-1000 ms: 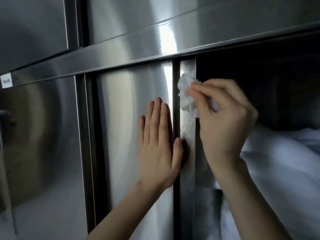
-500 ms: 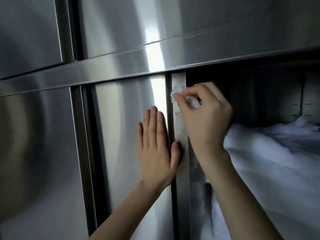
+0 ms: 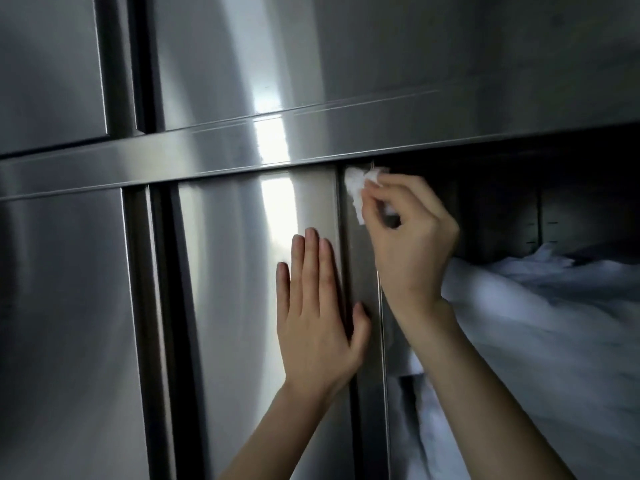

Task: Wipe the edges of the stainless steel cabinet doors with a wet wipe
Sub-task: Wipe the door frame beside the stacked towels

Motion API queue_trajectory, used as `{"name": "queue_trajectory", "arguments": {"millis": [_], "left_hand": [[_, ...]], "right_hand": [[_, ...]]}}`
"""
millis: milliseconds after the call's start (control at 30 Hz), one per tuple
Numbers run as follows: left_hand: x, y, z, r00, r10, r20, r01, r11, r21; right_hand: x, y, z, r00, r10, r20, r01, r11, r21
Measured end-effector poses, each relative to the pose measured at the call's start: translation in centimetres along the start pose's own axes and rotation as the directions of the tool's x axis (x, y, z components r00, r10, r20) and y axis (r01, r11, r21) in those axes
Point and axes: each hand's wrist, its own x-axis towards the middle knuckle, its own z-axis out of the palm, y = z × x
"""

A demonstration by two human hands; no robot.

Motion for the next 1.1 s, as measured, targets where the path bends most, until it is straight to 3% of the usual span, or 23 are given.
{"name": "queue_trajectory", "arguments": {"millis": [167,300,433,733,1000,1100], "left_hand": [[-2.7,-0.9,0.1,0.997,0.070,0.026,-0.070,0.998,-0.007],[-7.7,-2.0,-0.5,0.983,0.152,0.107,-0.152,0.988,-0.009],[-10.8,-2.1,-1.0,0.975,0.144,0.167,-0.133,0.988,-0.072],[-18.5,-1.8,-2.2,0.953,0.111,0.284,-0.069,0.986,-0.155],[-24.2,-2.0,-2.8,0.916,0.094,0.389,-0.054,0.992,-0.113],[-27.3,-1.5,-2.9,0.900,0.076,0.429,-0.027,0.993,-0.118]], "right_hand": [[-6.4,0.7,-3.4,0.973,-0.175,0.147,0.198,0.968,-0.157],[-6.6,0.8,-4.5,0.943,-0.235,0.234,0.276,0.947,-0.163],[-7.2,0.2,-4.7,0.958,-0.198,0.208,0.233,0.959,-0.162],[-22.1,-0.1,-11.7,0.941,-0.101,0.324,0.172,0.964,-0.200],[-24.4,-0.5,-11.2,0.984,0.012,0.178,0.034,0.968,-0.249],[-30.4,-1.0,-14.5,0.956,0.043,0.292,0.033,0.968,-0.249]]}}
